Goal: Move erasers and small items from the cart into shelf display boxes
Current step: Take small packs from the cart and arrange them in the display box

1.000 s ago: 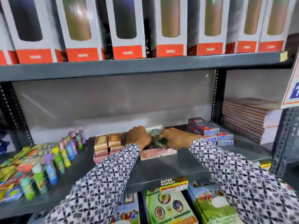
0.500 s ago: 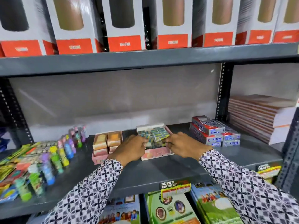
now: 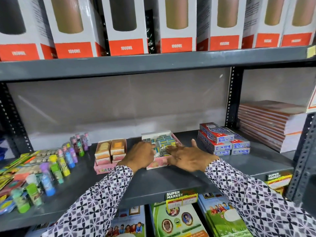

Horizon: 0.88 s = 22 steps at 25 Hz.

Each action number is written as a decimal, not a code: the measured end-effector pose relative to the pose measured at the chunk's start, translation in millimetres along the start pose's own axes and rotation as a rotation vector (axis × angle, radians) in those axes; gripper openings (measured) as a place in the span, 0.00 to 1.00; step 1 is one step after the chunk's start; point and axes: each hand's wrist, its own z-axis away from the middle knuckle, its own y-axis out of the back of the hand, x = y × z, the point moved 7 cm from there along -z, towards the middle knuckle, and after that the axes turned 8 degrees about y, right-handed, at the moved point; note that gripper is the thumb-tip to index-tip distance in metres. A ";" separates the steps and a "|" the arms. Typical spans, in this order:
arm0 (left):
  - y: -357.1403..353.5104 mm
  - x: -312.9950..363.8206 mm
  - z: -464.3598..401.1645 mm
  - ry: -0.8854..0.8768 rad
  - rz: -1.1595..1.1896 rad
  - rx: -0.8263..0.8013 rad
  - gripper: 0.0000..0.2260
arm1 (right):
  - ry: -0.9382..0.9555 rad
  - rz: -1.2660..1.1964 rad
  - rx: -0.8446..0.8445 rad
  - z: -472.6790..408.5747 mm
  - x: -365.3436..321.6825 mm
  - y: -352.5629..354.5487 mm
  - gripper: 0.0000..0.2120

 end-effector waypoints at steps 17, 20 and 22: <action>-54.0 -23.8 -50.3 0.032 -0.203 -0.340 0.29 | -0.087 -0.042 -0.043 -62.6 28.0 1.0 0.26; -53.5 -21.3 -47.4 0.048 -0.179 -0.358 0.28 | -0.105 -0.076 -0.028 -61.3 25.6 0.9 0.26; -45.4 -12.6 -42.8 0.042 -0.147 -0.352 0.27 | -0.109 -0.117 -0.029 -56.3 22.4 5.2 0.26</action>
